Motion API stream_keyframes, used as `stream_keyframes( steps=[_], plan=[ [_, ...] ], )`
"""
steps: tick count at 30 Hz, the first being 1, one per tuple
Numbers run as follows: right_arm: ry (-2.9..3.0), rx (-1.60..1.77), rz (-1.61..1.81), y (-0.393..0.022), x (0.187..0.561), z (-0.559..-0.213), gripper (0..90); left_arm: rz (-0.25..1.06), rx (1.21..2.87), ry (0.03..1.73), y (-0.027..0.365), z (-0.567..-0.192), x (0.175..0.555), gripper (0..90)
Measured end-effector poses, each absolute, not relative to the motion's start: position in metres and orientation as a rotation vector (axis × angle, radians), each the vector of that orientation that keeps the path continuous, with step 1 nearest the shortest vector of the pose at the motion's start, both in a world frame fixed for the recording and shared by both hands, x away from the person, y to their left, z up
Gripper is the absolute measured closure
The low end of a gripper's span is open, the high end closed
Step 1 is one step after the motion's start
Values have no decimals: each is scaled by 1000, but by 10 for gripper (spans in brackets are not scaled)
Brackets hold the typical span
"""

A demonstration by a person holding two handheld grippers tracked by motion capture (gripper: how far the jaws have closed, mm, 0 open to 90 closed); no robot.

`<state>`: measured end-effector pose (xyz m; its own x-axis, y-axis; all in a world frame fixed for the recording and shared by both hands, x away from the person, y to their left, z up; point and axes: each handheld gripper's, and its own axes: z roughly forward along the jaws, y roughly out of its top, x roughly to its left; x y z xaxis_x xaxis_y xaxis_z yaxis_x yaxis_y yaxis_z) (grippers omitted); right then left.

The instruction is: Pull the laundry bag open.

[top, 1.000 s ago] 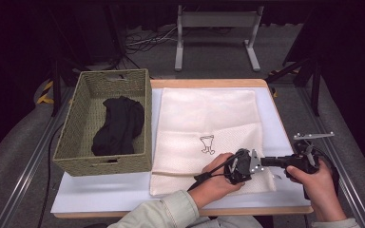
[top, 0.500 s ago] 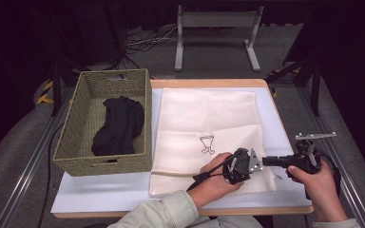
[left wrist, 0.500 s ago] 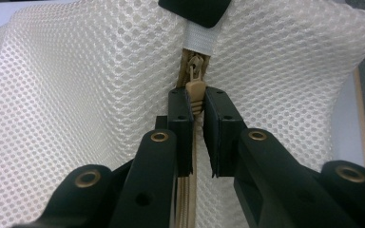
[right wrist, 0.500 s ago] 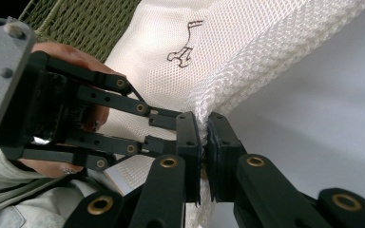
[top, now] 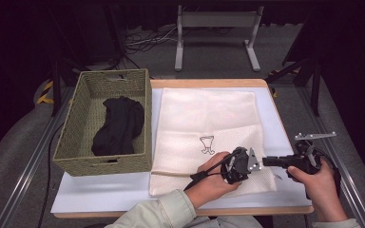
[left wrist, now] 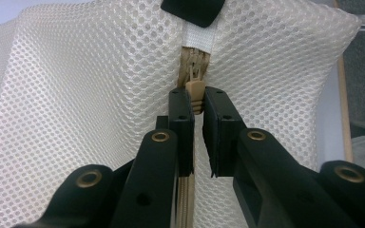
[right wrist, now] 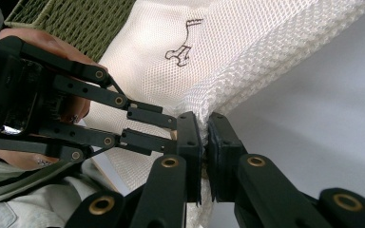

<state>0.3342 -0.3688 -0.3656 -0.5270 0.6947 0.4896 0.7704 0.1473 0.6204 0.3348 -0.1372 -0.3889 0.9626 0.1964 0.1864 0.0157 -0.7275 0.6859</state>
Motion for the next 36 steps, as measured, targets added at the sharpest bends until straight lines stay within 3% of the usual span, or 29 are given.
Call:
stream_keyframes(
  steps=[36],
  plan=[
    [-2360, -1546, -1369, -386, 331, -355, 855, 299, 2430, 187, -104, -384, 339, 828]
  ],
)
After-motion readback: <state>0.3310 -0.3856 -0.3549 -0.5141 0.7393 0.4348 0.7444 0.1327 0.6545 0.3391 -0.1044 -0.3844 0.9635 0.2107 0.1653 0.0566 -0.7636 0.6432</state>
